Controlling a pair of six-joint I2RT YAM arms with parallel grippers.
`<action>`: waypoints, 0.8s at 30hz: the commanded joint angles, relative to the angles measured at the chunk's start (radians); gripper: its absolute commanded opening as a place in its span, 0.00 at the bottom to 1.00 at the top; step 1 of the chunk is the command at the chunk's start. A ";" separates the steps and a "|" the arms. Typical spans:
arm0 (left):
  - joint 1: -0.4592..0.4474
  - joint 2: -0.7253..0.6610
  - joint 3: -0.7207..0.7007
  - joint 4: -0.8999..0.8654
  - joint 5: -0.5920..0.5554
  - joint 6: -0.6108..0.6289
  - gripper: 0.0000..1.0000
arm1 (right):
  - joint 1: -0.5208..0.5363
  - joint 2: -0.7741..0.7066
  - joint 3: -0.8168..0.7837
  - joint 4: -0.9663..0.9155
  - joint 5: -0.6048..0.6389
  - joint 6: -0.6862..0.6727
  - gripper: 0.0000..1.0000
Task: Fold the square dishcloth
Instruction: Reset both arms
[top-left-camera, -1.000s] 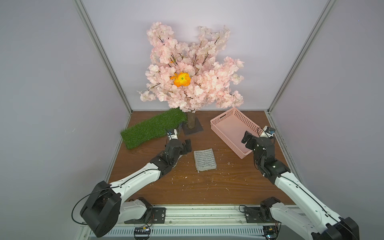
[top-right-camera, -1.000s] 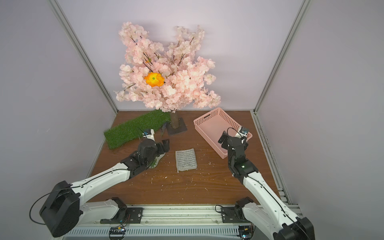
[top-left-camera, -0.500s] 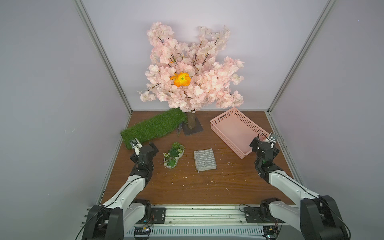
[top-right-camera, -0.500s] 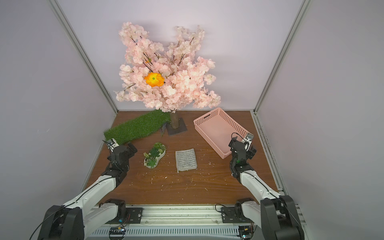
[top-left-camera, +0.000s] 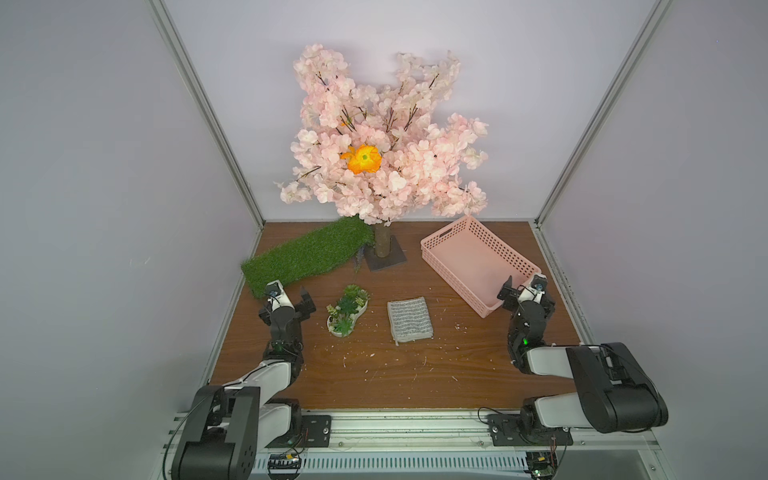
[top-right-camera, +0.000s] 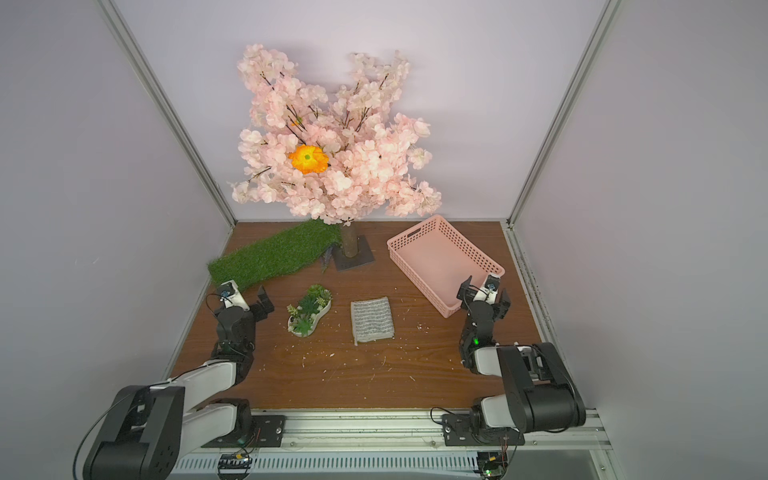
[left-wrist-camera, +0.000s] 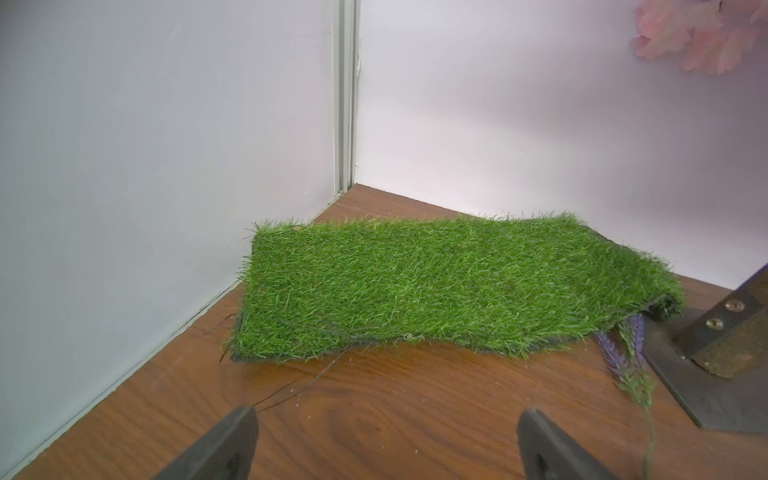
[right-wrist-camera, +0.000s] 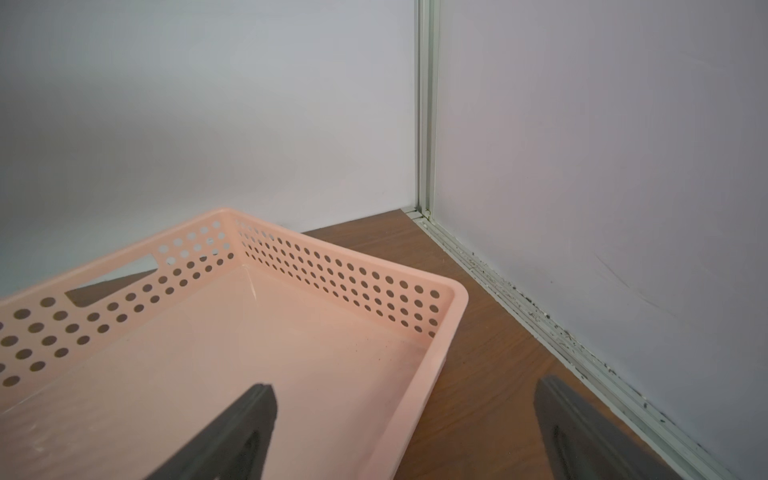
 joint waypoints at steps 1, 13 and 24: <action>0.013 0.057 -0.007 0.139 0.097 0.058 0.99 | -0.012 0.022 -0.039 0.161 -0.108 -0.042 0.99; 0.012 0.272 -0.050 0.468 0.227 0.118 0.99 | -0.014 0.109 -0.038 0.241 -0.268 -0.108 1.00; -0.012 0.338 0.016 0.427 0.072 0.089 0.99 | -0.014 0.120 -0.015 0.216 -0.278 -0.113 0.99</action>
